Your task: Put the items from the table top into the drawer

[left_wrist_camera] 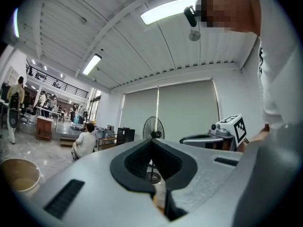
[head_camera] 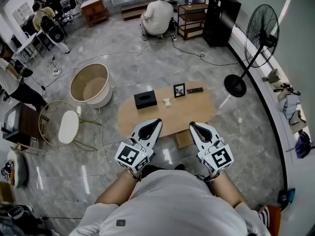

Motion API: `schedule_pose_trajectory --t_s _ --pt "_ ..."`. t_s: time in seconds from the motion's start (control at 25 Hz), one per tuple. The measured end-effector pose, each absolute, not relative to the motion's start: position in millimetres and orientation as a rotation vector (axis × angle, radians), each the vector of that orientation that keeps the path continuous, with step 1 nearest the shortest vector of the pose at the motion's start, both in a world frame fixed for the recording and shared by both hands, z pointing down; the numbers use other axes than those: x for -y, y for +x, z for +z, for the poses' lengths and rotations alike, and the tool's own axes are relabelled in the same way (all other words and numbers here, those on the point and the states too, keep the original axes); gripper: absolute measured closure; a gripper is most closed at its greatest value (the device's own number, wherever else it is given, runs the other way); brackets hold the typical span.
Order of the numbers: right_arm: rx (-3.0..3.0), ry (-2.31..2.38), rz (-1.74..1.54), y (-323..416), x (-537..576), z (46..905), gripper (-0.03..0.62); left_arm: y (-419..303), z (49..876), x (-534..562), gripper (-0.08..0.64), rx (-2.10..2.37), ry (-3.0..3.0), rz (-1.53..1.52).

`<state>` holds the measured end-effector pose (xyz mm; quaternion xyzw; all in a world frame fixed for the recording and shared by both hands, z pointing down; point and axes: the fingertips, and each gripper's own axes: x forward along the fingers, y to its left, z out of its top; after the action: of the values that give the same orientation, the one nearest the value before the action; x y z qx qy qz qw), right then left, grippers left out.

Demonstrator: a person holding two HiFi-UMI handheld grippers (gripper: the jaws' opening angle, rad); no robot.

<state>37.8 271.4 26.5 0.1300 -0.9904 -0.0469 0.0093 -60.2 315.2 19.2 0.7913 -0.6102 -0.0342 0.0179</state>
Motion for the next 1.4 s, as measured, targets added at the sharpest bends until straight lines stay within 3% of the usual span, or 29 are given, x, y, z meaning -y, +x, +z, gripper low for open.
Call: schedule_pose_trajectory --t_s 0.28,0.68,1.4 --pt "3.096 0.475 -0.076 70 -222 36 0.568 -30 40 -269 0.551 1.840 2.406 -0.133" --pt "3.059 0.504 -0.012 57 -162 51 0.568 -46 57 -205 0.551 1.798 2.395 -0.139" --pt "2.856 0.482 0.145 -90 -48 143 0.566 -187 136 -97 0.551 1.764 2.293 0.017"
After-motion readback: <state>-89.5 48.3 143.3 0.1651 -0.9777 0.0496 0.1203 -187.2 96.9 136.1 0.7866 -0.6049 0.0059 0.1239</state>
